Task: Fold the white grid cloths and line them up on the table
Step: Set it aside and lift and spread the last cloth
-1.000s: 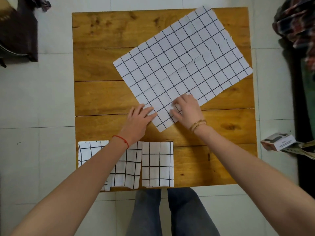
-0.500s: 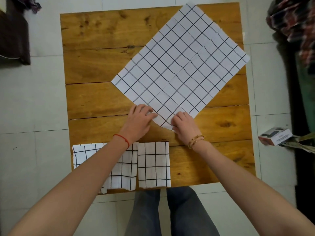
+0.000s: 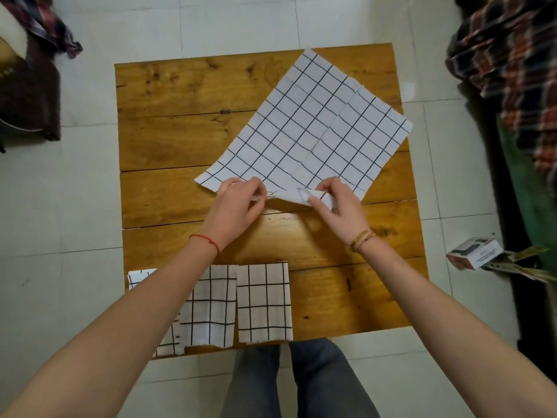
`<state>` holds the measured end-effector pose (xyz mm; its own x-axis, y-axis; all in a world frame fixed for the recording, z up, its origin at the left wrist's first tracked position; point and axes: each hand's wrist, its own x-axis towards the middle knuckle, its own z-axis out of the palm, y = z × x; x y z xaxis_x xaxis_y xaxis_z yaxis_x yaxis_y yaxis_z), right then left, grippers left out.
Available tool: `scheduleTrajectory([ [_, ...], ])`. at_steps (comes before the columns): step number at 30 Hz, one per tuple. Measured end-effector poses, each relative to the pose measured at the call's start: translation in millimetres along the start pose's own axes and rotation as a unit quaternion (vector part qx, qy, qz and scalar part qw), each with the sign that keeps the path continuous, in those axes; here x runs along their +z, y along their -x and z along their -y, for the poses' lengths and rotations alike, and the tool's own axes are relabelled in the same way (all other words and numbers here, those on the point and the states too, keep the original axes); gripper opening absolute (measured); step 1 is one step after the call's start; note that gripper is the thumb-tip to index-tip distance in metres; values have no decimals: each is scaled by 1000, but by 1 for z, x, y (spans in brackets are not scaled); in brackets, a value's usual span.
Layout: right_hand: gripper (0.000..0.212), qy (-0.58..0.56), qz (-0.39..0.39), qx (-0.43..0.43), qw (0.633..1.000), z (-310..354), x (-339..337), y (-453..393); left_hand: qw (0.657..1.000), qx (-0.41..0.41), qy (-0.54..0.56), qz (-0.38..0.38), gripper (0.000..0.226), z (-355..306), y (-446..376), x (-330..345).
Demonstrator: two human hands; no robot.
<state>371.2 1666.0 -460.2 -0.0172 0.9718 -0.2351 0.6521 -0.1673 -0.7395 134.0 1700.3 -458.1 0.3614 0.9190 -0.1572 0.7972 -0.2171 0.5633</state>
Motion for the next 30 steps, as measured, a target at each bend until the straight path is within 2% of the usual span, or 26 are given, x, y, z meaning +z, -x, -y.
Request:
scheduleTrajectory([
  [2, 55, 84, 10, -30, 996, 14, -11, 1, 1000, 20, -2, -4, 5, -12, -5, -15],
  [3, 60, 116, 8, -47, 992, 22, -17, 2, 1000, 28, 6, -6, 5, -18, -8, -23],
  [4, 57, 141, -1, -65, 988, 29, -22, 3, 999, 35, 19, -11, 5, -23, -11, -31],
  [6, 34, 166, -40, -92, 981, 43, -34, 3, 998, 47, 36, -21, 6, -34, -15, -49],
  [8, 17, 136, -65, -102, 983, 55, -50, 2, 997, 56, 34, -31, 6, -43, -17, -66],
  [10, 12, 102, -67, -108, 987, 65, -68, 2, 997, 68, 30, -36, 5, -50, -17, -85],
  [15, 13, 74, -83, -132, 985, 99, -123, -2, 996, 77, 23, -32, 16, -66, -9, -126],
  [17, 9, 47, -101, -136, 984, 113, -145, -2, 997, 61, -3, -43, 15, -73, -5, -139],
  [19, 15, 36, -110, -129, 985, 124, -167, -3, 997, 38, -10, -65, 13, -80, -2, -152],
  [23, 20, 51, -110, -121, 985, 139, -203, -2, 994, 28, -2, -102, 6, -97, 6, -185],
  [26, 28, 70, -117, -101, 985, 147, -225, 0, 992, 12, -6, -127, 8, -107, 14, -206],
  [30, 27, 84, -116, -102, 984, 160, -253, 8, 988, 10, -8, -151, 6, -117, 26, -231],
])
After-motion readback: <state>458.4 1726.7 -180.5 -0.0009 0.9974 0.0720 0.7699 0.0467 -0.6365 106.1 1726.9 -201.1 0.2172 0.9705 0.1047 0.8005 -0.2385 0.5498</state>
